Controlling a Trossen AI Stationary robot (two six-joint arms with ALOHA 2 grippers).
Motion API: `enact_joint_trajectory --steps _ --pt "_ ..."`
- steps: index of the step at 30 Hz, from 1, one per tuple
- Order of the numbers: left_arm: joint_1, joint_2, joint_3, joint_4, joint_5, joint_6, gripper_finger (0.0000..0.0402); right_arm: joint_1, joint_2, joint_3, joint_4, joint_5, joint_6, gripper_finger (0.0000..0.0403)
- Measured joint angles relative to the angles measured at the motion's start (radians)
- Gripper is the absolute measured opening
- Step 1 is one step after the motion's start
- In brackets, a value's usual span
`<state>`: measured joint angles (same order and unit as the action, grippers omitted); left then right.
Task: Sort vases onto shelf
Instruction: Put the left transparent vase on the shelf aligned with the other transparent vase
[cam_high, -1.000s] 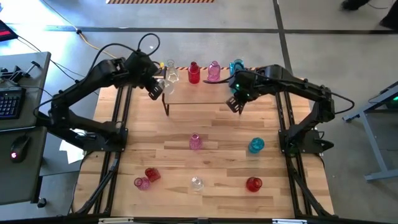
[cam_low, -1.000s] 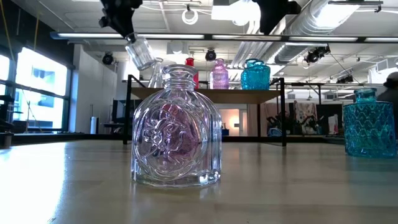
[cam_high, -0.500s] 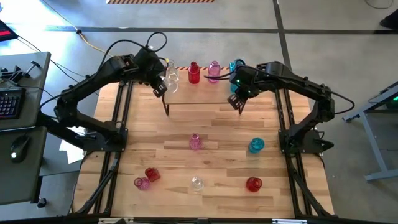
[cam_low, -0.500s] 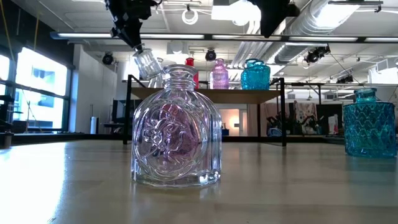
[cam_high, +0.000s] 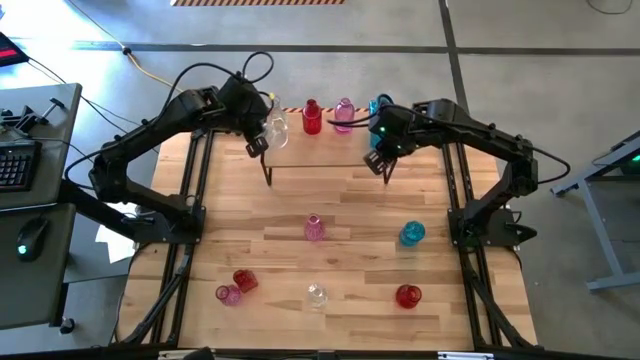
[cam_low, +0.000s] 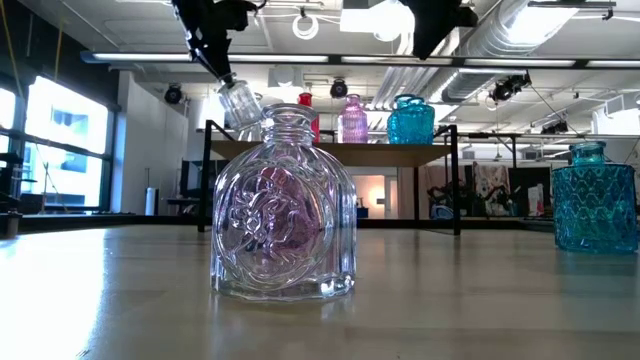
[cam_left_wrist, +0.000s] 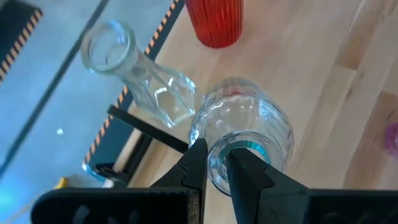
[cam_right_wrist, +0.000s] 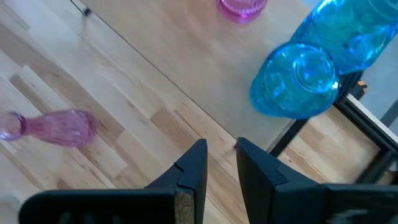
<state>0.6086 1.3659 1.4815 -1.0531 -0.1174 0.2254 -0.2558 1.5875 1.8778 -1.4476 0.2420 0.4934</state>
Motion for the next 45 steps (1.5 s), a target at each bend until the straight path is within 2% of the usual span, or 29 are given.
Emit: enact_joint_trajectory --steps 14,45 --pt "0.0 0.003 0.0 0.021 -0.044 0.222 0.0032 0.0 0.0 0.0 0.024 0.015 0.083 0.0067" --pt "-0.01 0.095 0.002 0.013 -0.068 0.221 0.0033 0.001 0.0 0.0 0.023 0.02 0.048 0.0067"
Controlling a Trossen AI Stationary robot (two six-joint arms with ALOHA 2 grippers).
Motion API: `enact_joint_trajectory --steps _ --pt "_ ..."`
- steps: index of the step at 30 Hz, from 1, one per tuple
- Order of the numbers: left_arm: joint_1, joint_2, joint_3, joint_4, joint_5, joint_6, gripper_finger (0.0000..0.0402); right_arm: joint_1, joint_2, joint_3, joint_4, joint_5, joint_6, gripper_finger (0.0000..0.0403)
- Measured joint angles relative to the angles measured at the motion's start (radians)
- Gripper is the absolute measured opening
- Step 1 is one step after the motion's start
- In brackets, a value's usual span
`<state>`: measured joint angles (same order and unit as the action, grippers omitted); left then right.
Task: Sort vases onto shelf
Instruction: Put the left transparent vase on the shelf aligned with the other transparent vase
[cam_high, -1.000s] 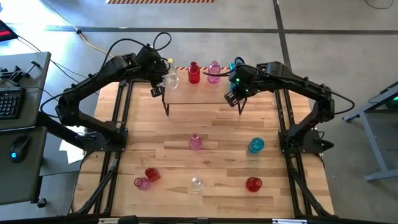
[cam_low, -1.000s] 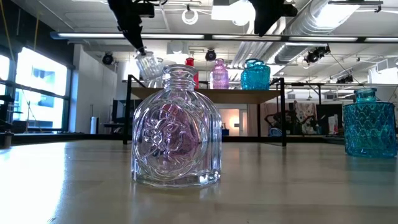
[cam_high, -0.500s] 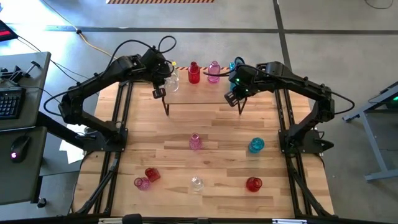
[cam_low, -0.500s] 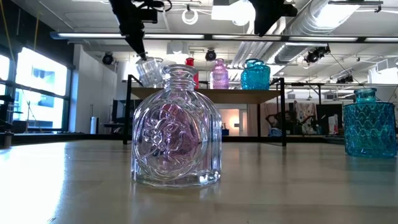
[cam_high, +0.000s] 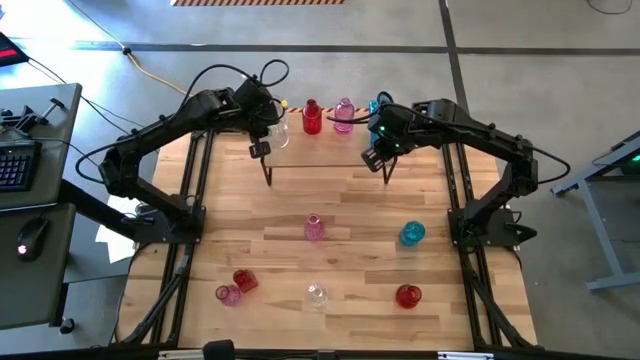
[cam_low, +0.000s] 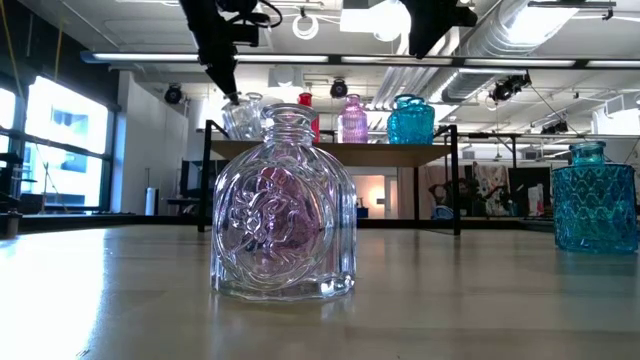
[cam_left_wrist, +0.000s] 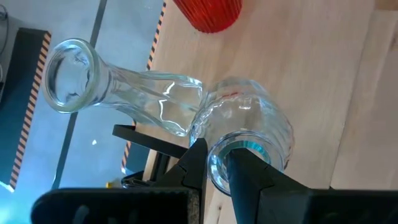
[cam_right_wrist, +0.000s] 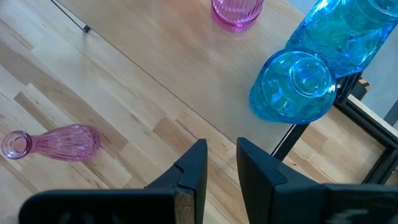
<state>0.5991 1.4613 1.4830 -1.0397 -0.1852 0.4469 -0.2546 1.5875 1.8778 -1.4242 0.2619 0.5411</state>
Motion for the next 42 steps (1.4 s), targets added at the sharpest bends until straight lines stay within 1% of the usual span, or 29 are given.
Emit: enact_joint_trajectory --steps 9,17,22,27,35,42 --pt "0.0 0.003 0.0 -0.004 -0.051 -0.017 0.0033 0.0 0.0 0.0 0.0 0.0 -0.008 0.0067" --pt "-0.02 0.0 0.0 -0.011 -0.055 -0.017 0.0038 0.0 0.0 0.0 0.0 0.0 -0.008 0.0067" --pt "-0.035 0.0 0.04 -0.032 -0.053 -0.014 0.0038 0.0 0.0 0.0 0.0 0.0 -0.008 0.0067" --pt "-0.038 0.0 0.081 -0.048 -0.054 0.01 0.0038 0.0 0.0 0.0 0.0 0.0 -0.008 0.0067" --pt "-0.036 0.023 0.082 -0.065 -0.059 0.086 0.0038 0.0 0.0 0.0 -0.001 -0.004 -0.007 0.0067" --pt "-0.037 0.054 0.082 -0.066 -0.085 0.099 0.0038 0.0 0.0 0.0 -0.001 -0.007 0.0 0.0067"
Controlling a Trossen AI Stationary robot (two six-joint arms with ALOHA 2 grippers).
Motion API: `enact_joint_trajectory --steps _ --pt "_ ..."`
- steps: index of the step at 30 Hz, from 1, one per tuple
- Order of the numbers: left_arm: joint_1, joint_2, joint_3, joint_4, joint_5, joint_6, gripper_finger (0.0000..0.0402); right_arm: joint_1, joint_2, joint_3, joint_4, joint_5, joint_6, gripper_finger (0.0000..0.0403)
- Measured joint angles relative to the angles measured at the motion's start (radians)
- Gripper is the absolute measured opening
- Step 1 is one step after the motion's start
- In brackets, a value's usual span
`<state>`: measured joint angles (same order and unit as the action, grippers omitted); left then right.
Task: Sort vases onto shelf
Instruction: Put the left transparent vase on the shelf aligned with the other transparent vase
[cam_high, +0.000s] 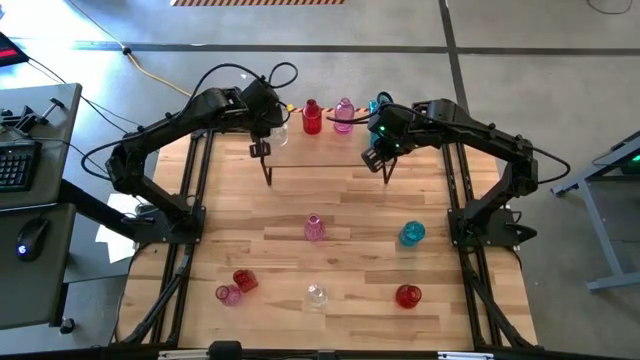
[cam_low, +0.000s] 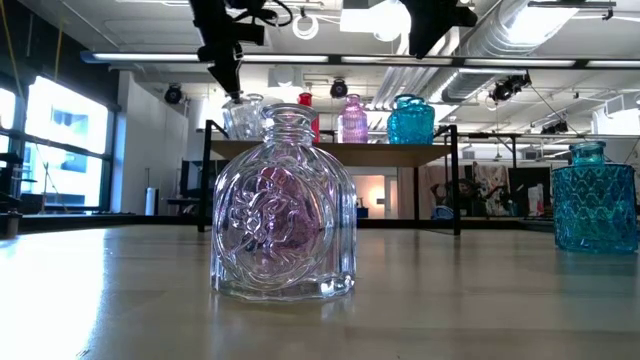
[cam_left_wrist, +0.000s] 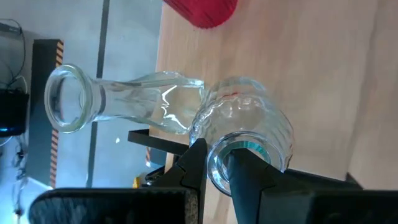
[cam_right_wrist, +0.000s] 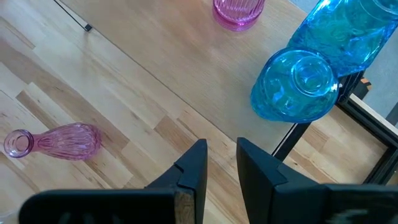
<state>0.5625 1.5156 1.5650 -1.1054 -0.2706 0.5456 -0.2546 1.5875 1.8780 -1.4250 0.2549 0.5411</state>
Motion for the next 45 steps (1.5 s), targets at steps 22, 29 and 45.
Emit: enact_joint_trajectory --steps 22,29,45 --pt "-0.002 0.016 0.002 -0.002 -0.014 -0.018 0.0052 0.0 0.0 0.0 0.0 0.0 -0.011 0.0067" --pt "-0.01 0.016 0.002 -0.006 -0.011 -0.037 0.0066 0.0 0.0 0.0 0.0 0.0 -0.011 0.0067" --pt "-0.023 0.016 0.001 0.004 -0.035 -0.081 0.0097 0.0 0.0 0.0 0.0 0.0 -0.008 0.0067"
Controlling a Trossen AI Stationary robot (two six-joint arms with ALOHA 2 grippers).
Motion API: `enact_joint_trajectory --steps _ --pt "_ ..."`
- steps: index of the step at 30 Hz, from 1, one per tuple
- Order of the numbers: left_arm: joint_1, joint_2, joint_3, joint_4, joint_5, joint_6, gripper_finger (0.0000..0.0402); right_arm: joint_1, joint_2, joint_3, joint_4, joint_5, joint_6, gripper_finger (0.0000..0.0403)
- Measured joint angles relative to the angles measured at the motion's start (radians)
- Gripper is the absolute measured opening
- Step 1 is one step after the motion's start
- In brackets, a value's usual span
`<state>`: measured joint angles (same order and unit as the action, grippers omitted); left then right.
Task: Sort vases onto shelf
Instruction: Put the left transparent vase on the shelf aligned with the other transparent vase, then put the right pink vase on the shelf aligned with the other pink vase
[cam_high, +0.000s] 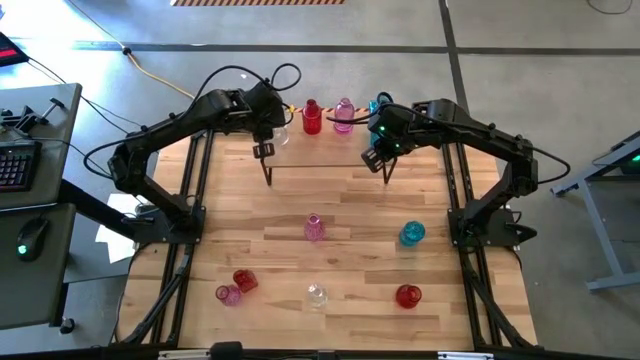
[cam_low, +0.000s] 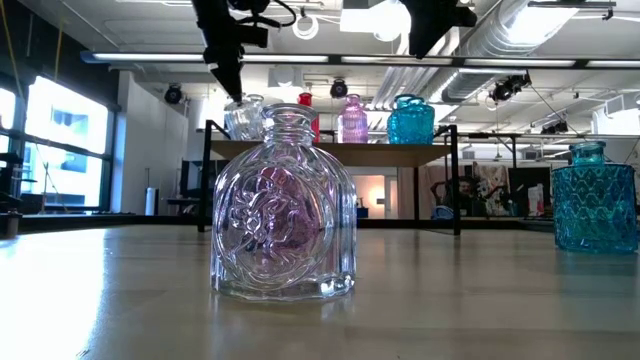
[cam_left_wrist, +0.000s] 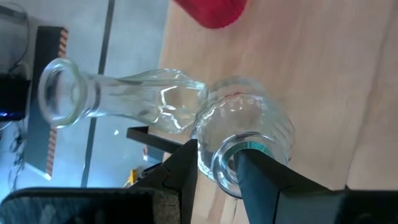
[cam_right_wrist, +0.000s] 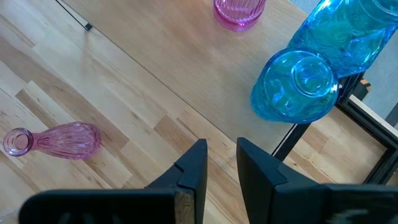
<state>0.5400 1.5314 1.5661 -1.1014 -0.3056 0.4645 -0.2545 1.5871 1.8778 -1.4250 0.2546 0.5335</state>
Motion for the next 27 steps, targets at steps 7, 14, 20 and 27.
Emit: enact_joint_trajectory --steps 7,14,20,27 --pt "0.0 0.0 0.0 0.0 -0.017 -0.019 0.0097 0.0 0.0 0.0 0.0 0.0 0.0 0.0067" --pt "0.0 0.001 0.03 -0.001 -0.017 -0.018 0.0096 0.0 0.0 0.0 0.0 0.0 0.0 0.0067" --pt "0.0 0.001 0.065 -0.001 0.012 -0.027 0.0095 0.0 0.0 0.0 0.0 0.0 0.0 0.0067" --pt "0.0 0.001 0.065 -0.002 0.006 -0.028 0.0091 0.002 0.0 0.0 0.0 0.0 0.0 0.0067"
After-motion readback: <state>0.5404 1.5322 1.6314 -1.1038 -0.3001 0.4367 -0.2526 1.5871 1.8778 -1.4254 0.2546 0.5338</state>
